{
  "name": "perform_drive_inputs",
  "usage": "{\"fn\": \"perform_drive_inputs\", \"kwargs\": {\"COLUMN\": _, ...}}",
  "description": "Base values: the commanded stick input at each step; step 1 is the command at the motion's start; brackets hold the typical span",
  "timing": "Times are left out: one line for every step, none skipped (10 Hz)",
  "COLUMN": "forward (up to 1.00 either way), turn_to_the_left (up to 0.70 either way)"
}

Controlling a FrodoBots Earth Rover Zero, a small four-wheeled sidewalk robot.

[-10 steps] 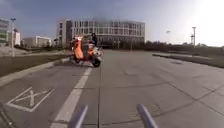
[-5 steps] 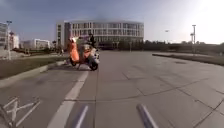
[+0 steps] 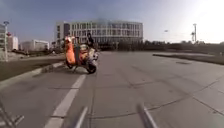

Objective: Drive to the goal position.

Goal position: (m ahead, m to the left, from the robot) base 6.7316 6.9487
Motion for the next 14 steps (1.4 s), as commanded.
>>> {"fn": "perform_drive_inputs", "kwargs": {"forward": 0.7, "turn_to_the_left": -0.14}}
{"fn": "perform_drive_inputs", "kwargs": {"forward": 0.7, "turn_to_the_left": -0.14}}
{"fn": "perform_drive_inputs", "kwargs": {"forward": 0.7, "turn_to_the_left": -0.14}}
{"fn": "perform_drive_inputs", "kwargs": {"forward": 0.7, "turn_to_the_left": -0.14}}
{"fn": "perform_drive_inputs", "kwargs": {"forward": 0.7, "turn_to_the_left": -0.14}}
{"fn": "perform_drive_inputs", "kwargs": {"forward": 0.7, "turn_to_the_left": -0.14}}
{"fn": "perform_drive_inputs", "kwargs": {"forward": 0.7, "turn_to_the_left": -0.14}}
{"fn": "perform_drive_inputs", "kwargs": {"forward": 0.7, "turn_to_the_left": -0.14}}
{"fn": "perform_drive_inputs", "kwargs": {"forward": 0.7, "turn_to_the_left": -0.14}}
{"fn": "perform_drive_inputs", "kwargs": {"forward": 0.7, "turn_to_the_left": -0.14}}
{"fn": "perform_drive_inputs", "kwargs": {"forward": 0.7, "turn_to_the_left": -0.14}}
{"fn": "perform_drive_inputs", "kwargs": {"forward": 0.7, "turn_to_the_left": -0.14}}
{"fn": "perform_drive_inputs", "kwargs": {"forward": 0.7, "turn_to_the_left": -0.14}}
{"fn": "perform_drive_inputs", "kwargs": {"forward": 0.7, "turn_to_the_left": -0.14}}
